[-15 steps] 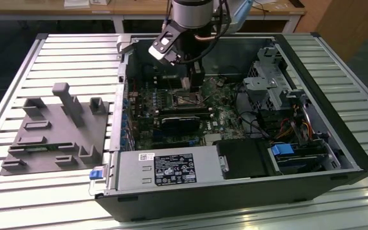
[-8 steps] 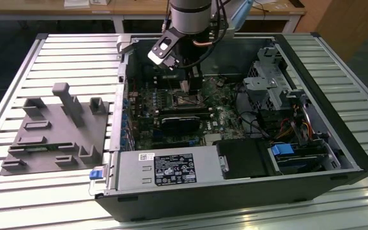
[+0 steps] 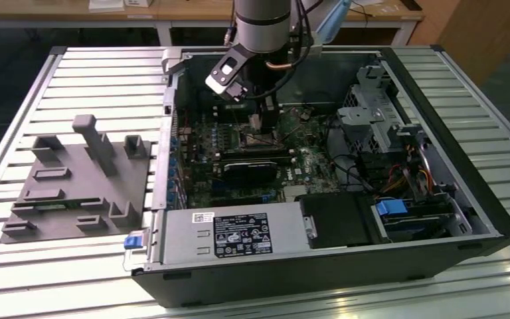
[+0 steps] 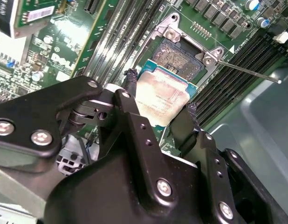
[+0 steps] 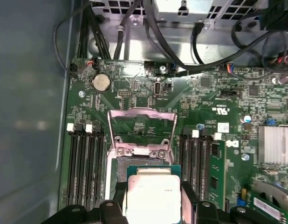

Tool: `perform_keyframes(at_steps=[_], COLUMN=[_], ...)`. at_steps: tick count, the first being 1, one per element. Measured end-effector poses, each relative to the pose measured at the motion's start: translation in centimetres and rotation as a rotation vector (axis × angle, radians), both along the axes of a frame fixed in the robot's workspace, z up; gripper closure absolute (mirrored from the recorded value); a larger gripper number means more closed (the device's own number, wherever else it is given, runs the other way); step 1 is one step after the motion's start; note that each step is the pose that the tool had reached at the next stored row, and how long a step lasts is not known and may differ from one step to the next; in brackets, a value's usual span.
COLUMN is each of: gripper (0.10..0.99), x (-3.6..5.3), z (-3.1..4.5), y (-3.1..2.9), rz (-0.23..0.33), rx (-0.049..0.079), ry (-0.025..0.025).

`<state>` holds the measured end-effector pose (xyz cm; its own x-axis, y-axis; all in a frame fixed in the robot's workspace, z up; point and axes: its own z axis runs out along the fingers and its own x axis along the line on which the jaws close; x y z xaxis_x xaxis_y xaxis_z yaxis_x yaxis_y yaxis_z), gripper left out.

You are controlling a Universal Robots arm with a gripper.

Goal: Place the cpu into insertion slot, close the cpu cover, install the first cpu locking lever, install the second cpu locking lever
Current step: 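Place the cpu into insertion slot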

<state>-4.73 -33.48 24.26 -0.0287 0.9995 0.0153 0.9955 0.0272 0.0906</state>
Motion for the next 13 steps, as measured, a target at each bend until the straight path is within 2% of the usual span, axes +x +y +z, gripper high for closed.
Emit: perform_keyframes(at_steps=[13], gripper=[0.545], x=[-0.04], z=[-1.98], y=[0.22], rz=[-0.001], rx=[0.000], ry=[-0.0001])
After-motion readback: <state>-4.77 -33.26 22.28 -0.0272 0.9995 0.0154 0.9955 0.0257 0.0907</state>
